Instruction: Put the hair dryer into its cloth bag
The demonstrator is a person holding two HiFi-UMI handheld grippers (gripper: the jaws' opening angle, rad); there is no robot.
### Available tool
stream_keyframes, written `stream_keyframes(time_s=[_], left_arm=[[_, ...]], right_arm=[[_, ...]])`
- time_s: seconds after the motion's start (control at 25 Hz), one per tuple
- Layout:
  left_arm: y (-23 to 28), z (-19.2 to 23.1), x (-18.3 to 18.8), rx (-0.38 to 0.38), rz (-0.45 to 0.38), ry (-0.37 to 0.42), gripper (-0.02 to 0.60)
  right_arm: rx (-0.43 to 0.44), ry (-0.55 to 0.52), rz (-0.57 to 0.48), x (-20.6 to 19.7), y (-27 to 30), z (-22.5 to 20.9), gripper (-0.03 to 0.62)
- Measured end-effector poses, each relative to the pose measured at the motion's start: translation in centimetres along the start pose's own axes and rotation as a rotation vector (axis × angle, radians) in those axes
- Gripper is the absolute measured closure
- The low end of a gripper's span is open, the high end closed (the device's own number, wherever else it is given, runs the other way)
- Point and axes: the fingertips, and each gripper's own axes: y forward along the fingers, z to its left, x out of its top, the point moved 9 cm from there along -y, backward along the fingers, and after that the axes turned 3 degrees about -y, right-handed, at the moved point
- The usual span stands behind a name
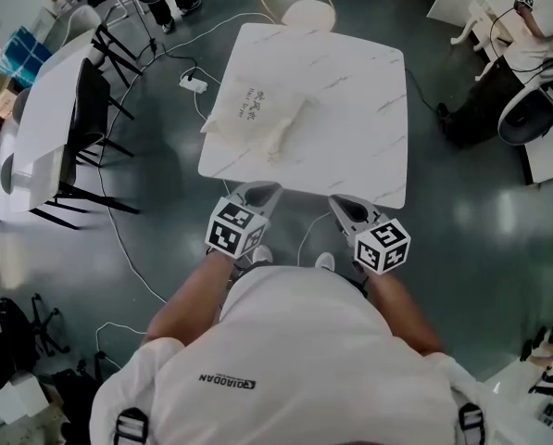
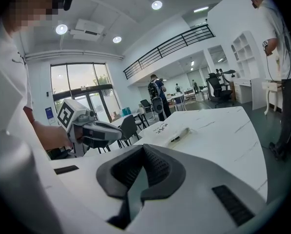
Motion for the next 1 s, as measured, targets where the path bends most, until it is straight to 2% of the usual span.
stream_keyframes(time_s=[1.0], left_arm=[[0.09, -0.12, -0.05, 0.023, 0.007, -0.006, 0.552]], right_arm=[[0.013, 0.009, 0.033, -0.35, 0.64, -0.88, 0.572]])
